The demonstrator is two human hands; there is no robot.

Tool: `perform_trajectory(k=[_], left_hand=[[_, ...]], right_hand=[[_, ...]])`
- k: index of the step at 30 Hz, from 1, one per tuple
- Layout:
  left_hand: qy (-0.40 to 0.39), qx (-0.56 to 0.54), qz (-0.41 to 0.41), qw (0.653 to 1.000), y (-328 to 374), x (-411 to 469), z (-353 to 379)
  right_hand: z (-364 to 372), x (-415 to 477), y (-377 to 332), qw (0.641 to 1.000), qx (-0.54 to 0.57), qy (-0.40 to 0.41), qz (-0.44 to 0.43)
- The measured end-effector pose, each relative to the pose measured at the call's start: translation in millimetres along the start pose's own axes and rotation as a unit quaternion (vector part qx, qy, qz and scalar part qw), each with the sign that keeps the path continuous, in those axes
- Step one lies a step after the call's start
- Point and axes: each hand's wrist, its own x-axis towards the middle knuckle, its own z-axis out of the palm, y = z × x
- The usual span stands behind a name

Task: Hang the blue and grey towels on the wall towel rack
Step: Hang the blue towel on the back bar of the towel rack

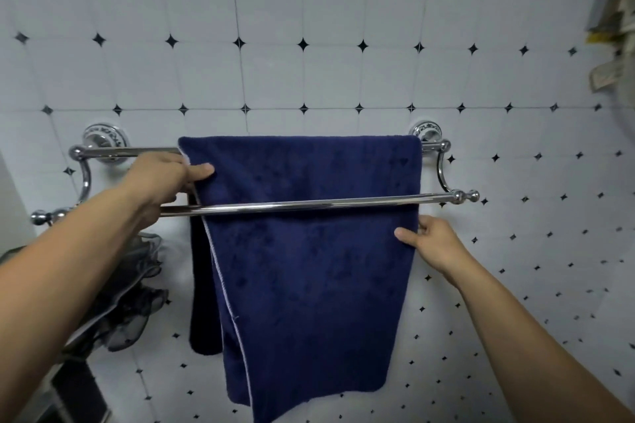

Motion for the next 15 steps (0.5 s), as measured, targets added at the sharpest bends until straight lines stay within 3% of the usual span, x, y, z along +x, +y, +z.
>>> perform_trajectory(k=[2, 3, 6, 7, 11, 15], left_hand=[[0.015, -0.05, -0.014, 0.999, 3, 1, -6], [0.016, -0.062, -0.016, 0.998, 4, 1, -8], [0.043, -0.074, 0.004, 0.996, 5, 4, -10], [0.059, -0.072, 0.011, 0.996, 6, 4, -9], [0.104, -0.066, 0.05, 0.991, 17, 14, -10], [0.136, -0.034, 0.061, 0.988, 32, 36, -19]], right_hand=[[-16, -12, -15, 0.983, -0.181, -0.009, 0.025], [-27, -17, -28, 0.979, -0.203, 0.033, 0.016], [-52, -19, -80, 0.936, -0.205, 0.274, -0.089], [-52, -13, -97, 0.92, -0.217, 0.304, -0.118], [-30, 19, -125, 0.888, -0.368, 0.202, -0.187], [-34, 36, -138, 0.853, -0.433, 0.207, -0.204]])
